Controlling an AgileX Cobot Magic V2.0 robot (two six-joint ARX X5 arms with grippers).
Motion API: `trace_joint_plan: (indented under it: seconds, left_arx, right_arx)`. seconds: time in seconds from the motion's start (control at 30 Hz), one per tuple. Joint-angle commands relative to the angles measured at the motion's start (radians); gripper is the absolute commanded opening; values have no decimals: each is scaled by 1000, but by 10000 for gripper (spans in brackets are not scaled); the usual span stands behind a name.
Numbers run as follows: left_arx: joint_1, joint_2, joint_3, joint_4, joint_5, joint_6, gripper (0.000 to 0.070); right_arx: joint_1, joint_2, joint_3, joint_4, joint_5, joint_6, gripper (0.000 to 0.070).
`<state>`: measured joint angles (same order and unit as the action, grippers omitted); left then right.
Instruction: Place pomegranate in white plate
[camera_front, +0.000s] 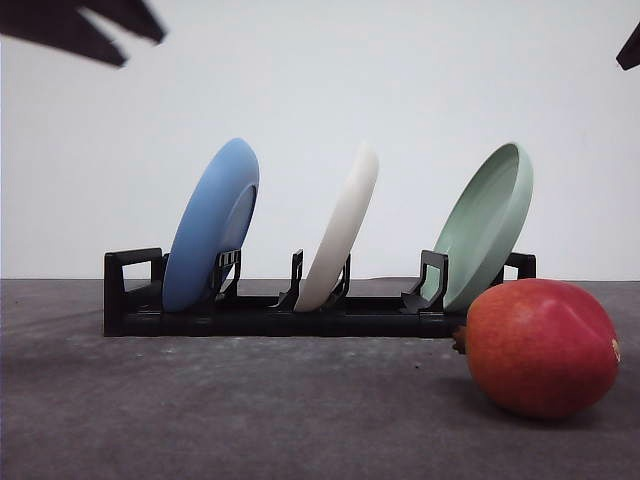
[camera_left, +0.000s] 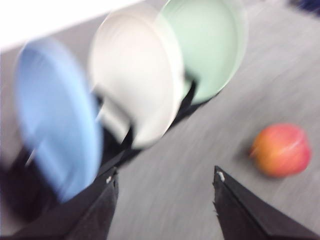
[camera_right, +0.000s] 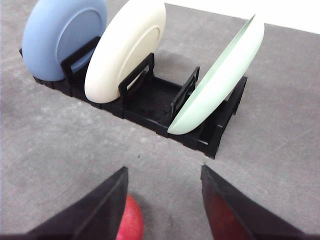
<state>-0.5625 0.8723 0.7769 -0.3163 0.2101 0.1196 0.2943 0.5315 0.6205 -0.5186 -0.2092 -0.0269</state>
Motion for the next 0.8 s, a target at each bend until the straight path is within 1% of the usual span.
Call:
trace_joint_plan:
  seconds: [0.0,0.1,0.33,0.53,0.63,0.77]
  left_arx:
    - [-28,36,17,62,-3,26,358]
    - [-76,103,17,156,-34,26,358]
    - [-167,295,17,383,-139,26,357]
    - [-226,459,19,579,-250,21,355]
    - [-244,537,34,632,-306,17,355]
    - [-254,630,81,647,-343,17,354]
  right_arx:
    - [5,2,14,10,0,-6,297]
    - [5,2,14,10,0,-6,296]
    - [5,2,14,10,0,-3,296]
    - [5,2,14,10,0,-3,296]
    - [5,2,14,10,0,-3,296]
    - [5,2,14,10,0,-3,296]
